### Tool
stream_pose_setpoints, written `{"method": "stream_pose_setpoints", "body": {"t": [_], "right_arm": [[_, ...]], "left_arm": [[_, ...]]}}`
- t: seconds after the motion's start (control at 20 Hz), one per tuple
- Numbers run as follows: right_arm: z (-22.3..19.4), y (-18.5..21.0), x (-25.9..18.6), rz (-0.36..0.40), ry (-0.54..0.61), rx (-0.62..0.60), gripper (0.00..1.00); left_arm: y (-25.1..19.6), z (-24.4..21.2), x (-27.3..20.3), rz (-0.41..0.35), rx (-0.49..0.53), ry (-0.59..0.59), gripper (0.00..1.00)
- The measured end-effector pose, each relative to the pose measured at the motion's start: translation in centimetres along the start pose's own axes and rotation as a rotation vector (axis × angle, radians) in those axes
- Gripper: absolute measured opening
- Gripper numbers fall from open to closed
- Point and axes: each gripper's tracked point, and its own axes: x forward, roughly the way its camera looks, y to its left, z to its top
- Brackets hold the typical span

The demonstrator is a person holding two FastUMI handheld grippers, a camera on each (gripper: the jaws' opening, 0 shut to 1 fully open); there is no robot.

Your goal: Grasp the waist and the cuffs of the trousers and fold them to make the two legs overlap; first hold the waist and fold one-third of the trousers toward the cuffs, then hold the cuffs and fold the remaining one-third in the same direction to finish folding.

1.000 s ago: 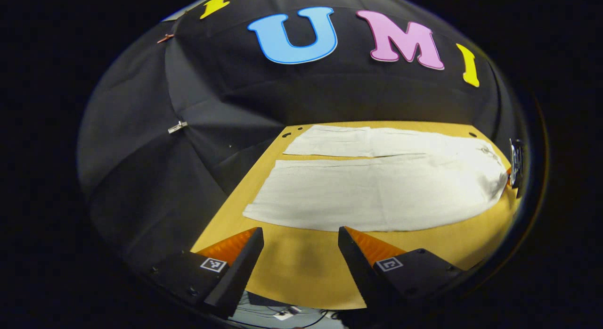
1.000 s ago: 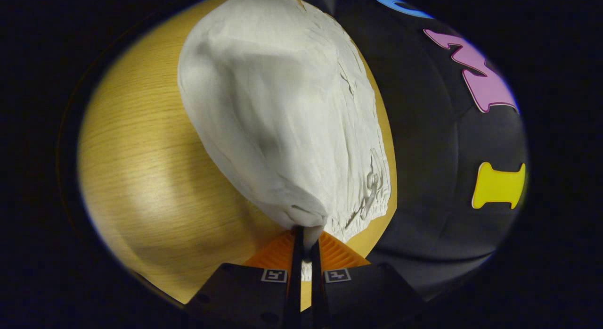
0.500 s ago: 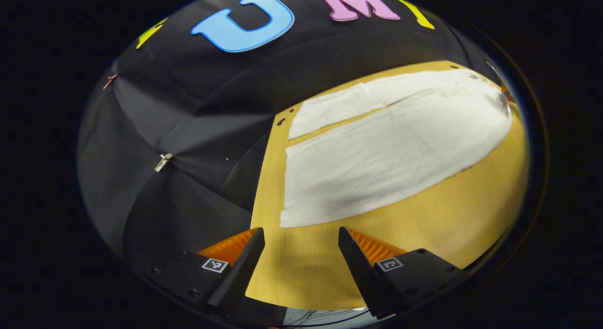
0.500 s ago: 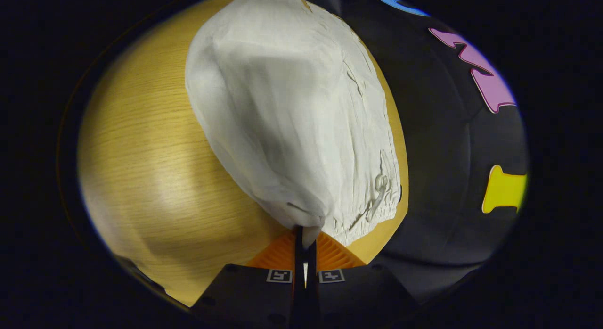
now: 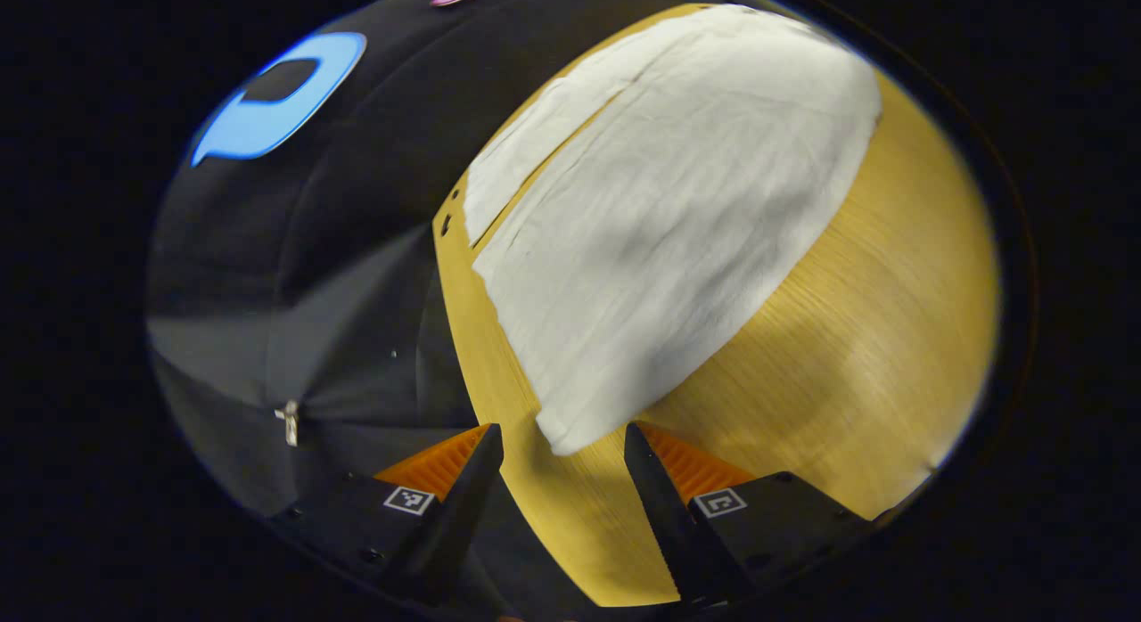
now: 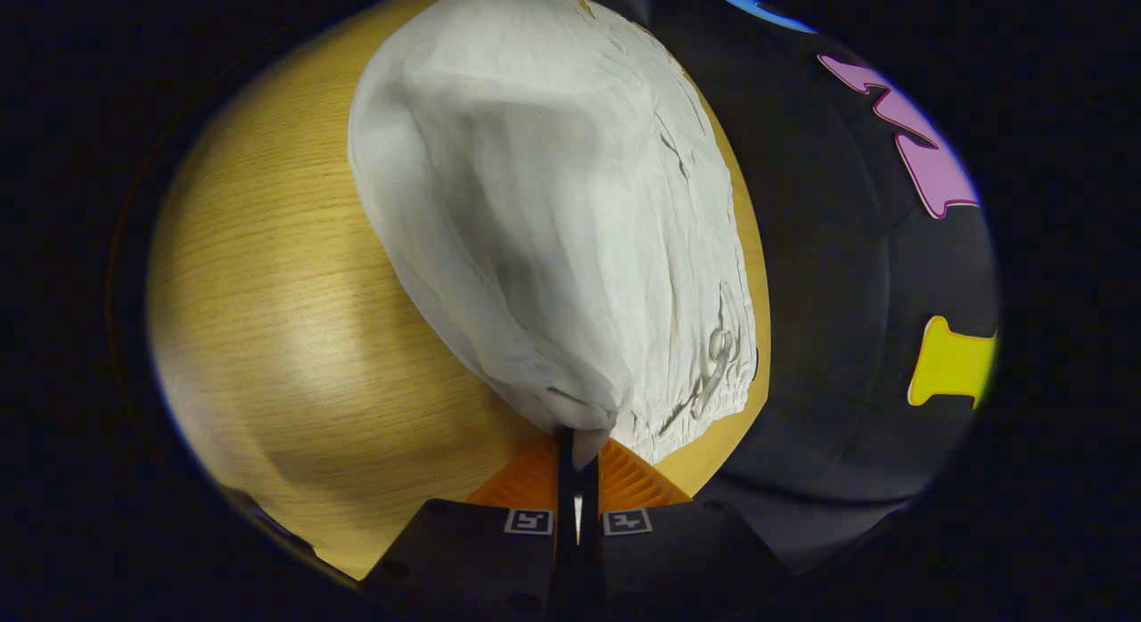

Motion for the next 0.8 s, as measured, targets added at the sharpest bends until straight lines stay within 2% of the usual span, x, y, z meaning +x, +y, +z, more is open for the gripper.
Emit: {"method": "stream_pose_setpoints", "body": {"t": [0.1,0.15,0.2,0.25,0.35,0.4,0.45,0.5,0.55,0.6,0.65,0.8], "right_arm": [[0.1,0.0,0.0,-0.005,-0.004,-0.009,0.05],[0.0,0.0,-0.1,-0.008,-0.007,-0.015,0.05],[0.0,0.0,0.0,-0.011,-0.010,-0.021,0.05],[0.1,0.0,0.0,-0.012,-0.011,-0.024,0.05],[0.1,0.0,-0.1,-0.012,-0.014,-0.026,0.05],[0.1,0.0,-0.1,-0.012,-0.016,-0.028,0.05],[0.1,0.0,-0.1,-0.013,-0.016,-0.028,0.05],[0.1,0.0,0.0,-0.012,-0.016,-0.028,0.05],[0.1,0.0,-0.1,-0.012,-0.017,-0.028,0.05],[0.0,-0.1,0.0,-0.013,-0.014,-0.027,0.05],[0.0,-0.1,0.0,-0.017,-0.011,-0.030,0.05],[-0.2,-0.3,-0.1,-0.042,0.002,-0.036,0.05]], "left_arm": [[-0.5,1.2,0.6,-0.039,0.187,-0.032,0.84],[-0.7,1.6,0.8,-0.055,0.258,-0.038,0.75],[-0.9,2.2,1.1,-0.068,0.303,-0.049,0.72],[-1.2,2.7,1.7,-0.078,0.318,-0.049,0.63],[-1.3,2.6,1.1,-0.104,0.306,-0.042,0.55],[-1.6,2.8,1.5,-0.120,0.306,-0.041,0.56],[-1.7,3.0,1.9,-0.136,0.314,-0.039,0.48],[-1.6,3.0,2.2,-0.148,0.321,-0.031,0.37],[-1.8,2.9,2.5,-0.148,0.329,-0.026,0.17],[-1.8,3.0,2.8,-0.132,0.333,-0.021,0.15],[-1.5,2.8,2.5,-0.107,0.326,-0.024,0.08],[-1.4,3.0,2.6,-0.080,0.267,-0.013,0.05]]}}
